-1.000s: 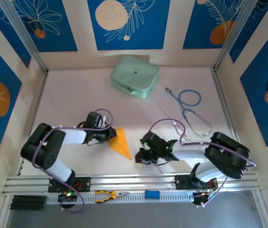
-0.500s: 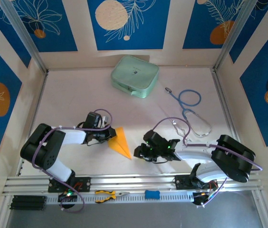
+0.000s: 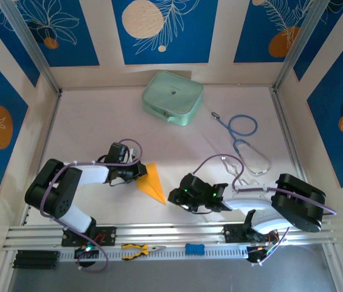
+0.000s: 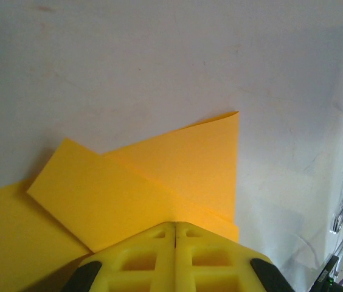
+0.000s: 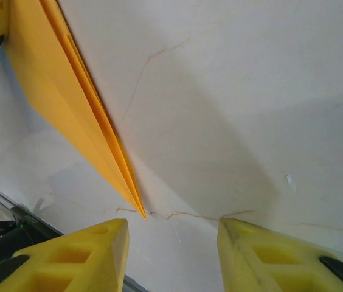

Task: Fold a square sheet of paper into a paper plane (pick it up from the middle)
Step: Perform the fourth fold on the wing at the bottom-center of the table.

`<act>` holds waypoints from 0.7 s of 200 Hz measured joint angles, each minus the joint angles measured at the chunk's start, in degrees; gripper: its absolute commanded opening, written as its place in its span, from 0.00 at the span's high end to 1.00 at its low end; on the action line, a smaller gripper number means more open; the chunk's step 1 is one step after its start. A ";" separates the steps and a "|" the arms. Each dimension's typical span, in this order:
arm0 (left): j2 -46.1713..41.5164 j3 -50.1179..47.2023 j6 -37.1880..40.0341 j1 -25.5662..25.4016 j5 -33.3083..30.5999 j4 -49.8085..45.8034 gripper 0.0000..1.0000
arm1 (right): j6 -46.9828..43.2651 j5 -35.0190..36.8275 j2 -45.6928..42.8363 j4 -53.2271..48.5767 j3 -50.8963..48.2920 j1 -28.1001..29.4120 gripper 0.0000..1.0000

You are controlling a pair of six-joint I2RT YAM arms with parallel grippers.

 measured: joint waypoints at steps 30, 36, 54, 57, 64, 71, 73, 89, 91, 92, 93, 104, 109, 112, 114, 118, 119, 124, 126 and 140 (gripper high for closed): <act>0.00 0.02 -0.04 0.00 0.00 -0.11 0.99 | 0.44 -0.90 1.64 4.00 -0.07 -0.09 0.55; 0.00 0.02 -0.04 0.00 0.00 -0.11 0.99 | 0.42 -1.20 2.29 4.90 -0.07 -0.13 0.55; 0.00 0.02 -0.07 0.00 0.02 -0.11 0.99 | 0.39 -2.54 4.26 6.73 0.02 -0.39 0.56; 0.00 0.02 -0.07 0.00 0.02 -0.11 0.99 | 0.46 -2.73 4.26 6.78 0.02 -0.46 0.56; 0.00 0.02 -0.07 0.00 0.02 -0.11 0.99 | 0.52 -3.15 4.52 7.19 0.09 -0.57 0.57; 0.00 0.02 -0.09 0.00 0.02 -0.11 0.99 | 0.57 -3.48 4.94 7.17 0.33 -0.63 0.59; 0.00 0.02 -0.09 0.00 0.02 -0.11 0.99 | 0.59 -3.56 4.94 7.10 0.35 -0.68 0.60; 0.00 0.02 -0.09 0.04 0.02 -0.11 0.99 | 0.87 -4.09 5.77 7.78 0.55 -0.87 0.64; 0.00 0.02 -0.09 0.04 0.02 -0.11 0.98 | 0.72 -4.22 5.81 7.93 0.55 -0.92 0.65; 0.00 0.02 -0.11 0.04 0.02 -0.11 0.99 | 0.72 -4.24 5.84 7.93 0.55 -0.92 0.65; 0.00 0.02 -0.11 0.04 0.02 -0.11 0.99 | 0.85 -4.24 5.95 7.96 0.55 -0.92 0.65; 0.00 0.02 -0.20 0.07 0.02 -0.11 0.99 | 0.81 -4.48 6.25 8.31 0.55 -0.98 0.67; 0.00 0.02 -0.20 0.07 0.02 -0.11 0.99 | 0.83 -4.63 6.45 8.37 0.57 -1.05 0.67; 0.00 0.02 -0.22 0.07 0.04 -0.11 0.98 | 0.81 -4.74 6.47 8.39 0.57 -1.09 0.67; 0.00 0.02 -0.22 0.07 0.04 -0.11 0.99 | 0.81 -4.83 6.47 8.39 0.57 -1.14 0.67; 0.00 0.02 -0.22 0.07 0.04 -0.11 0.98 | 0.81 -4.98 6.51 8.52 0.57 -1.20 0.67; 0.00 0.02 -0.22 0.07 0.04 -0.11 0.98 | 0.81 -5.03 6.54 8.55 0.57 -1.20 0.67; 0.00 0.02 -0.22 0.07 0.04 -0.11 0.99 | 0.81 -5.09 6.69 8.70 0.59 -1.20 0.67; 0.00 0.02 -0.22 0.07 0.04 -0.11 0.99 | 0.81 -5.14 6.71 8.70 0.59 -1.25 0.68; 0.00 0.02 -0.22 0.09 0.07 -0.11 0.99 | 0.76 -5.42 6.88 8.94 0.59 -1.33 0.69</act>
